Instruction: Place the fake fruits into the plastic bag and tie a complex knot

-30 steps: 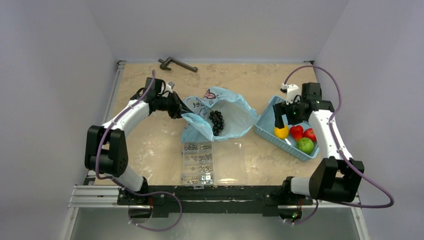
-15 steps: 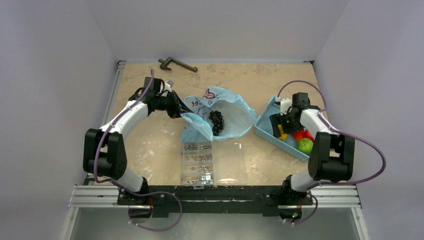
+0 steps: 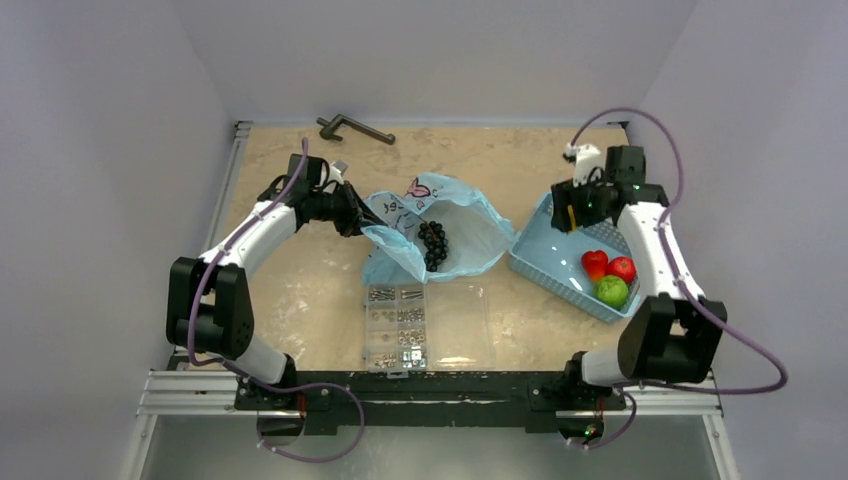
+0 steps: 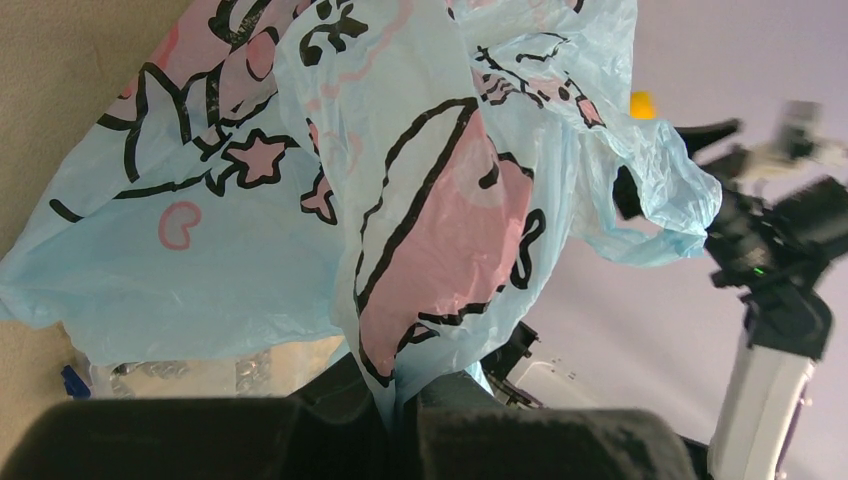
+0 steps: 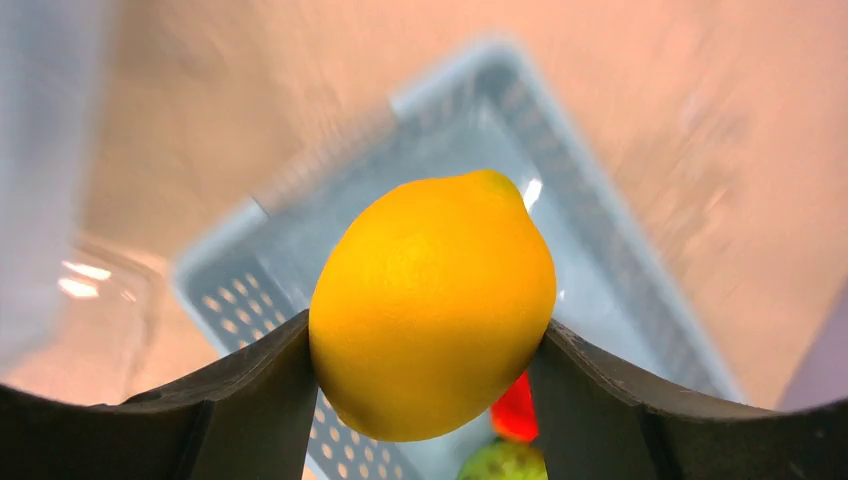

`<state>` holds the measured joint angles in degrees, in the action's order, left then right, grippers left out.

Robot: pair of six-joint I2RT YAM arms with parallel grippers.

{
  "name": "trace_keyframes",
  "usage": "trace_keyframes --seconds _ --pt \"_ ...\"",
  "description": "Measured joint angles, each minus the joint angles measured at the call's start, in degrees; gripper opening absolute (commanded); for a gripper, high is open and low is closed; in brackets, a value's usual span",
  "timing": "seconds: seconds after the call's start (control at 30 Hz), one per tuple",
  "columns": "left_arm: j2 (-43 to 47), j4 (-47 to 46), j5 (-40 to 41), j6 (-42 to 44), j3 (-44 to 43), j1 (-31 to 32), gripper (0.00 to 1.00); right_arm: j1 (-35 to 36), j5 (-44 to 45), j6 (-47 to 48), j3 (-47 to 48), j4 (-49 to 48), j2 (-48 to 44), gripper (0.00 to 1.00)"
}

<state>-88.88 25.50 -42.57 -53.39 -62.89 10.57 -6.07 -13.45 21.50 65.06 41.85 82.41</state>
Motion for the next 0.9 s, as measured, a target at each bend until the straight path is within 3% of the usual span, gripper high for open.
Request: trace_keyframes --seconds 0.13,0.33,0.53,0.73,0.8,0.9 --pt "0.0 0.0 0.0 0.0 0.0 0.0 0.00 3.2 -6.8 -1.4 9.0 -2.8 -7.9 0.40" --pt "0.0 -0.1 0.0 0.0 0.0 0.0 0.00 22.0 -14.7 -6.1 15.3 -11.7 -15.1 0.38" --pt "0.0 -0.1 0.0 0.0 0.0 0.0 0.00 38.2 -13.4 -4.2 14.4 -17.8 -6.7 0.31" --pt "0.0 0.2 0.2 0.5 0.0 0.0 0.00 42.1 -7.4 0.9 9.6 -18.3 5.6 0.26" --pt "0.0 0.3 0.4 0.6 0.0 0.0 0.00 42.4 -4.2 3.0 8.8 -18.9 8.9 0.31" --pt "0.0 0.3 0.6 0.7 0.0 0.0 0.00 42.5 -0.2 5.3 8.0 -20.8 12.3 0.47"
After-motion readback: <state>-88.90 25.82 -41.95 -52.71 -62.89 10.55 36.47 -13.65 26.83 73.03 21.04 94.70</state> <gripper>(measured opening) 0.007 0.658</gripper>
